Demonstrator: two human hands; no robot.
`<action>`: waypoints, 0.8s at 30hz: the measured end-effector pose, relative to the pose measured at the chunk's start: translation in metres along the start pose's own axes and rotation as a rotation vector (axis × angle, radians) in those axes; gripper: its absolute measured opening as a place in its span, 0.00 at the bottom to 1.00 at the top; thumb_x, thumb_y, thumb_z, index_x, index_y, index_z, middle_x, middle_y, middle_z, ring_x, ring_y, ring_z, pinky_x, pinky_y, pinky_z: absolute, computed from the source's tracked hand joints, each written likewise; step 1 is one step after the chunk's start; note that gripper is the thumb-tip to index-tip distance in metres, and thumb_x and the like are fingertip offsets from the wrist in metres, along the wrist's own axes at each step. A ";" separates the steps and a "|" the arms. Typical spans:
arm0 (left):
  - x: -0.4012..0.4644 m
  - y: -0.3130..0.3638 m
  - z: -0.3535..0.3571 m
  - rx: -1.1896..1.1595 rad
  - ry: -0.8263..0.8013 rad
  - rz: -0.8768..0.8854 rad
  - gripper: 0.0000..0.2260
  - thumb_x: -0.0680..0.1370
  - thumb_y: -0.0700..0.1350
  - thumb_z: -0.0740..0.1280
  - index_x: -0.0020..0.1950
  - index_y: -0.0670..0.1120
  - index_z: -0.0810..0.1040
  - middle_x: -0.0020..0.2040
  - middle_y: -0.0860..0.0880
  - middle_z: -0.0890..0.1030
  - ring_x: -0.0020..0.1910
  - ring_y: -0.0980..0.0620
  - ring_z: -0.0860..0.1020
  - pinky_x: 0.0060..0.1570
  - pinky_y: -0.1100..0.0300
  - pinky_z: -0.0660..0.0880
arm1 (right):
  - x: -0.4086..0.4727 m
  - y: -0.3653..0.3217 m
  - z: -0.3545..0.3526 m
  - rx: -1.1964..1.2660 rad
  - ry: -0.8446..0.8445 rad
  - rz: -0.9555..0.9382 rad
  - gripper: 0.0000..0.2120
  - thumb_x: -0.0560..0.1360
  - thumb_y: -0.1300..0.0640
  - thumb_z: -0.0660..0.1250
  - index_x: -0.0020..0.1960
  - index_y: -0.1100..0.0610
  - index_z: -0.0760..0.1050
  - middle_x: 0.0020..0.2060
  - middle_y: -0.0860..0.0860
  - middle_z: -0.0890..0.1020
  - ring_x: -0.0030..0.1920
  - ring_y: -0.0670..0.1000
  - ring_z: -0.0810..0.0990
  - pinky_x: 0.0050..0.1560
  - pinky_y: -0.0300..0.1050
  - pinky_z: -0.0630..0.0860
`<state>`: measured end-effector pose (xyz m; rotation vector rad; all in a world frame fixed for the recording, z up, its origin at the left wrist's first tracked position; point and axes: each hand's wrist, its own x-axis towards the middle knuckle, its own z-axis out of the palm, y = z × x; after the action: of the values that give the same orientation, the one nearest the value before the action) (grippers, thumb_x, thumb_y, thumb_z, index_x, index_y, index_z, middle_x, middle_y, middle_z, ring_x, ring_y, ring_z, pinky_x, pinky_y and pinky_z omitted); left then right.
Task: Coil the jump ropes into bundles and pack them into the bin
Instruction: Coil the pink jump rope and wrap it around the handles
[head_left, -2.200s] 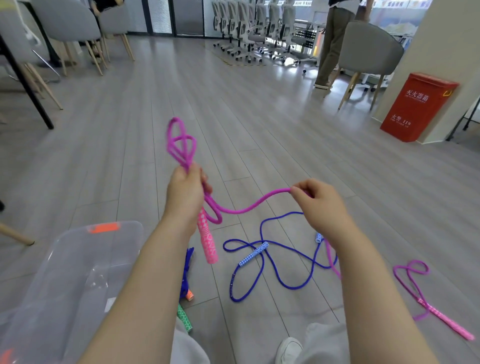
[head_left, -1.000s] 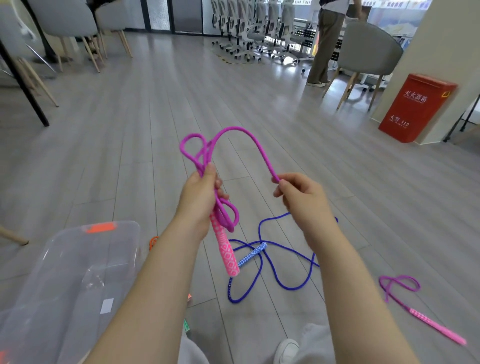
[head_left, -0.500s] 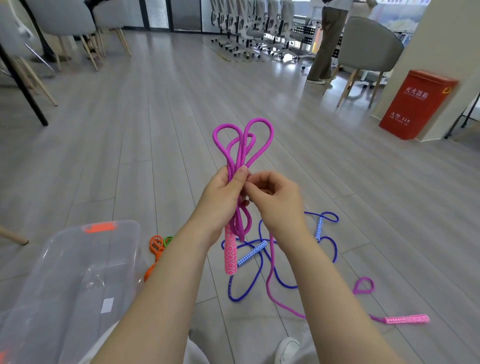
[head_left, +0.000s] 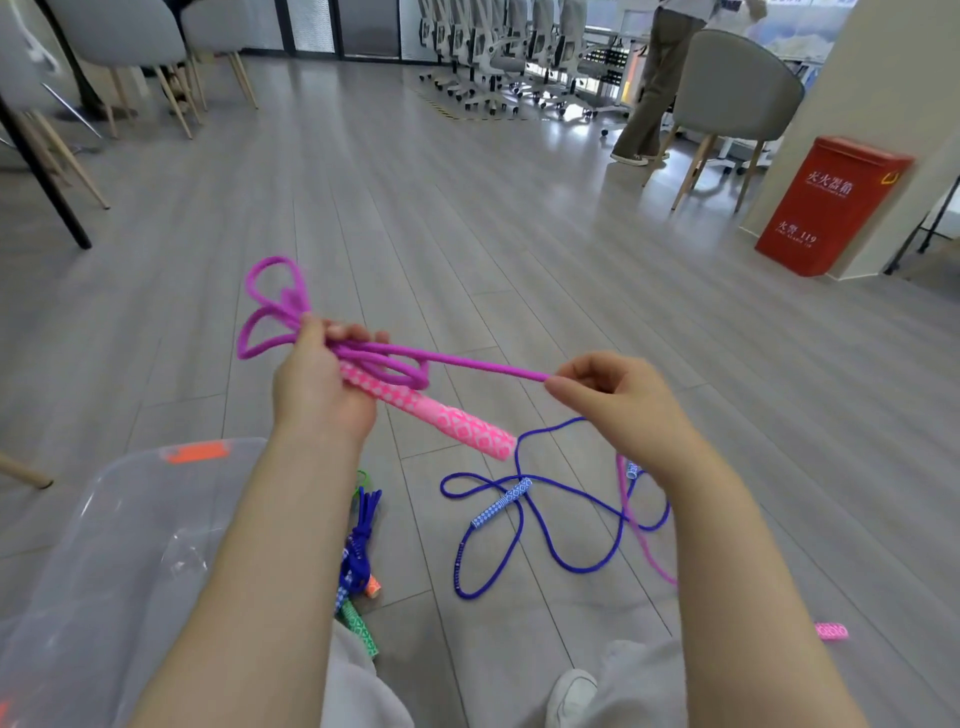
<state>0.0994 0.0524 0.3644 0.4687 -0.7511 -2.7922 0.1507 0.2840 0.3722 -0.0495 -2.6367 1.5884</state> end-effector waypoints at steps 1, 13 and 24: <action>0.002 0.004 -0.003 -0.007 0.044 0.048 0.17 0.84 0.48 0.56 0.36 0.47 0.66 0.22 0.55 0.70 0.22 0.58 0.72 0.36 0.56 0.76 | -0.001 0.001 -0.006 0.014 0.025 0.005 0.03 0.75 0.53 0.71 0.43 0.52 0.81 0.33 0.51 0.78 0.34 0.46 0.71 0.36 0.38 0.68; -0.039 -0.028 0.005 1.013 -0.488 0.089 0.06 0.83 0.46 0.59 0.52 0.48 0.75 0.44 0.50 0.85 0.34 0.55 0.78 0.36 0.62 0.76 | -0.001 -0.017 0.027 0.186 0.052 -0.105 0.04 0.77 0.58 0.69 0.47 0.57 0.82 0.36 0.52 0.80 0.38 0.46 0.75 0.41 0.39 0.73; -0.048 -0.036 0.008 1.044 -0.622 -0.036 0.09 0.83 0.47 0.59 0.53 0.46 0.77 0.36 0.52 0.80 0.43 0.48 0.83 0.50 0.52 0.81 | -0.006 -0.024 0.031 0.244 -0.003 -0.262 0.04 0.77 0.66 0.66 0.46 0.65 0.80 0.31 0.46 0.80 0.32 0.37 0.77 0.38 0.30 0.73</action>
<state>0.1366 0.1002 0.3640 -0.2988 -2.3292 -2.3258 0.1544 0.2455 0.3785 0.2965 -2.3135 1.7964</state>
